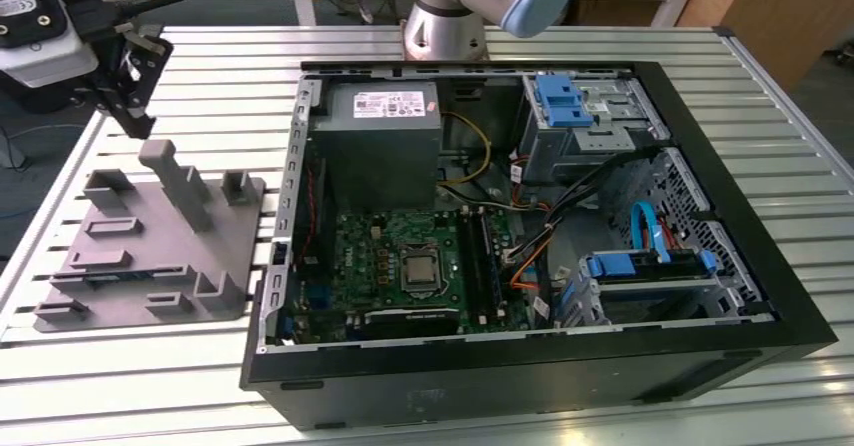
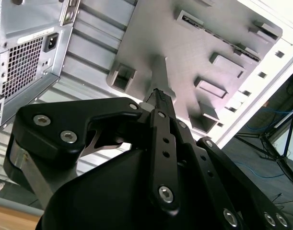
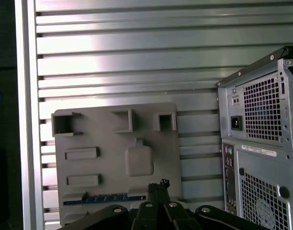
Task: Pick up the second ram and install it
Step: 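Reach for the second ram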
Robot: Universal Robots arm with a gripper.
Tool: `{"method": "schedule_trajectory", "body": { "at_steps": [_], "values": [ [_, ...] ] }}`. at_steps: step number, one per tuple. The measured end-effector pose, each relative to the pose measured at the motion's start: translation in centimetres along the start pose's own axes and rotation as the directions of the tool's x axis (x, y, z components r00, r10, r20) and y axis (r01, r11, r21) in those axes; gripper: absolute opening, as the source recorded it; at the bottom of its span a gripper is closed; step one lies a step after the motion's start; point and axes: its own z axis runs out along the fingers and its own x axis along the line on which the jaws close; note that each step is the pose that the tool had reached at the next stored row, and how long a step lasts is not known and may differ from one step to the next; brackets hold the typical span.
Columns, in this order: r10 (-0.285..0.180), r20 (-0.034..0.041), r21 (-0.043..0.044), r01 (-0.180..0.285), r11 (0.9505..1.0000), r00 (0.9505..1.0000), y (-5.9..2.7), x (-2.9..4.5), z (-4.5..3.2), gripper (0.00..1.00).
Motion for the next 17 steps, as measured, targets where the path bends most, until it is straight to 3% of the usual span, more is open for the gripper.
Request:
{"method": "schedule_trajectory", "body": {
  "at_steps": [15,17],
  "values": [
    [0.000,0.0000,0.0001,0.000,1.0000,1.0000,-0.23,1.60,2.27,0.10],
    [0.000,-0.0002,0.0003,0.000,1.0000,1.0000,-0.33,2.08,2.58,0.10]
  ]
}}
